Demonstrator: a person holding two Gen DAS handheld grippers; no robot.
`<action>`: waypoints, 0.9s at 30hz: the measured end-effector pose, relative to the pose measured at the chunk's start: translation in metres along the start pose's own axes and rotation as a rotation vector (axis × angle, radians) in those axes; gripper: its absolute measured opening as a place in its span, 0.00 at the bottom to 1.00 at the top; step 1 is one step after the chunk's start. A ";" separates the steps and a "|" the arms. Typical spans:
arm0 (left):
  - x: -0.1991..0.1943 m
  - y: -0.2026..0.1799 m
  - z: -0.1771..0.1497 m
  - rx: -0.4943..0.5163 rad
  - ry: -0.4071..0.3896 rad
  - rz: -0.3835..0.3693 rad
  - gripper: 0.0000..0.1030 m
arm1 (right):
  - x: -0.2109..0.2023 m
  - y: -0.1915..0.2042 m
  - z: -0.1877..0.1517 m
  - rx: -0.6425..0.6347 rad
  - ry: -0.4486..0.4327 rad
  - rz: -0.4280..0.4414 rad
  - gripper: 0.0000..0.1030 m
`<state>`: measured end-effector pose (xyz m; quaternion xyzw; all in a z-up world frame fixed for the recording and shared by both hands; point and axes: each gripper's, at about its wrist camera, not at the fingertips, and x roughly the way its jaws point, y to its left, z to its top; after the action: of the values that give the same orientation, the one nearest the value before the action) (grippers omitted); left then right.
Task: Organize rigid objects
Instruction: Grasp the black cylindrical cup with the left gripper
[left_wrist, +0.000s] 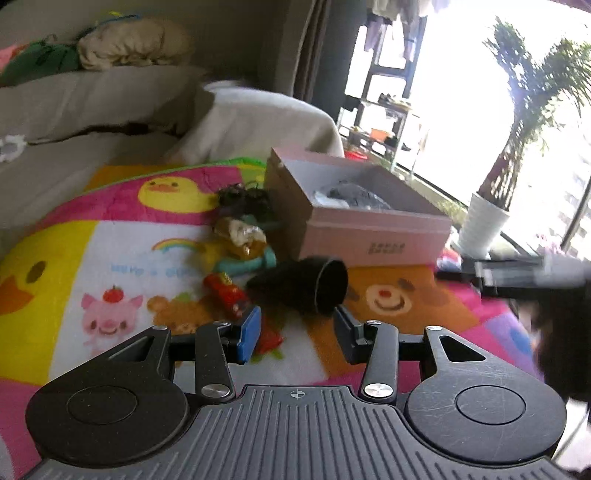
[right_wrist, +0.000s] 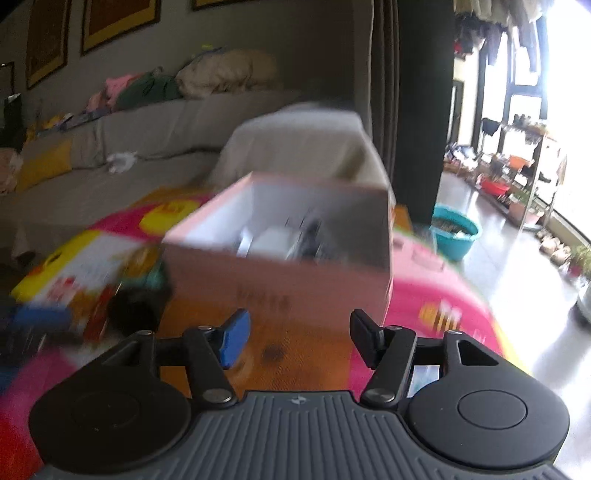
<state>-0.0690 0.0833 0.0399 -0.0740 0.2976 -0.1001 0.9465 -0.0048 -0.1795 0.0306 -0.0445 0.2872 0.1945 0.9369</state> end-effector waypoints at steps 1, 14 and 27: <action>0.000 0.000 0.002 -0.008 -0.002 0.005 0.46 | -0.003 0.001 -0.008 0.011 0.004 0.009 0.59; 0.016 -0.012 0.018 -0.038 0.018 0.092 0.46 | -0.003 -0.007 -0.038 0.112 0.017 0.050 0.59; 0.026 -0.006 0.038 -0.151 0.008 0.047 0.46 | -0.006 -0.006 -0.038 0.112 0.010 0.049 0.59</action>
<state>-0.0265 0.0746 0.0577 -0.1377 0.3099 -0.0555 0.9391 -0.0268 -0.1946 0.0022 0.0140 0.3033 0.2006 0.9314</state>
